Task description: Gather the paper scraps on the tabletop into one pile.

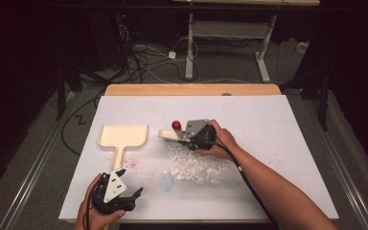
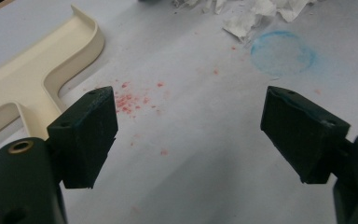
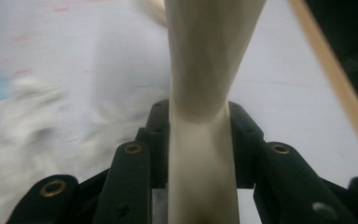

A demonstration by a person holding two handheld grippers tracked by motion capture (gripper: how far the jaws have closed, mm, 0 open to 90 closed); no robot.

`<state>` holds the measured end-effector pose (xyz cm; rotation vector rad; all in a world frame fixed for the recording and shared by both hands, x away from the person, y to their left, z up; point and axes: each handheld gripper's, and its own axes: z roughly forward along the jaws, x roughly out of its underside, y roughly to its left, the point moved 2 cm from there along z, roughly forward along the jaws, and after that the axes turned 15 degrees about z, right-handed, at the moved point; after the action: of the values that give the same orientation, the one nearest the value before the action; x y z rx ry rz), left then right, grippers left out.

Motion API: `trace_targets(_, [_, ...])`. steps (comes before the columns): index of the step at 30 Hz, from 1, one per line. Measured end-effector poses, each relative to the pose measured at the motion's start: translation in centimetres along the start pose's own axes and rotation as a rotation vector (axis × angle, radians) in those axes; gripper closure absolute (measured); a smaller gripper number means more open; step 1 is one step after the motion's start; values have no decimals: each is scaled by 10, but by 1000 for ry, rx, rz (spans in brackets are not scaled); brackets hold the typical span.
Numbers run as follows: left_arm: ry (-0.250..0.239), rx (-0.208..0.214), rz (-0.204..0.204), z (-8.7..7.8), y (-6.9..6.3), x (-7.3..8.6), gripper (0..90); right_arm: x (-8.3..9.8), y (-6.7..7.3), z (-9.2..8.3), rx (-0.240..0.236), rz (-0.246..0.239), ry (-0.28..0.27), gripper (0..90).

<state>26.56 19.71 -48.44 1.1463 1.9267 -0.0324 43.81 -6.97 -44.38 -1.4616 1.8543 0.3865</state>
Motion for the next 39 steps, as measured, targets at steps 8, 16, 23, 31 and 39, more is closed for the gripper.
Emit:
trace_targets(8, [-18, 6, -3, 0, -1, -3, 180, 14, 27, -38, -87, -85, 7, 677])
trace_targets(16, [-12, 14, 13, 1, -2, -5, 180, 18, 22, -70, 0, -22, -77, 677])
trace_targets(23, [-20, 3, 25, 1, -2, -6, 182, 23, 12, -112, 114, 83, -103, 677])
trace_targets(31, [-30, 7, 10, -1, -2, -7, 186, 54, 4, -157, 387, 298, 45, 677])
trace_targets(39, [-32, 10, 51, 3, -3, -11, 186, 87, 3, -144, 568, 421, 160, 677])
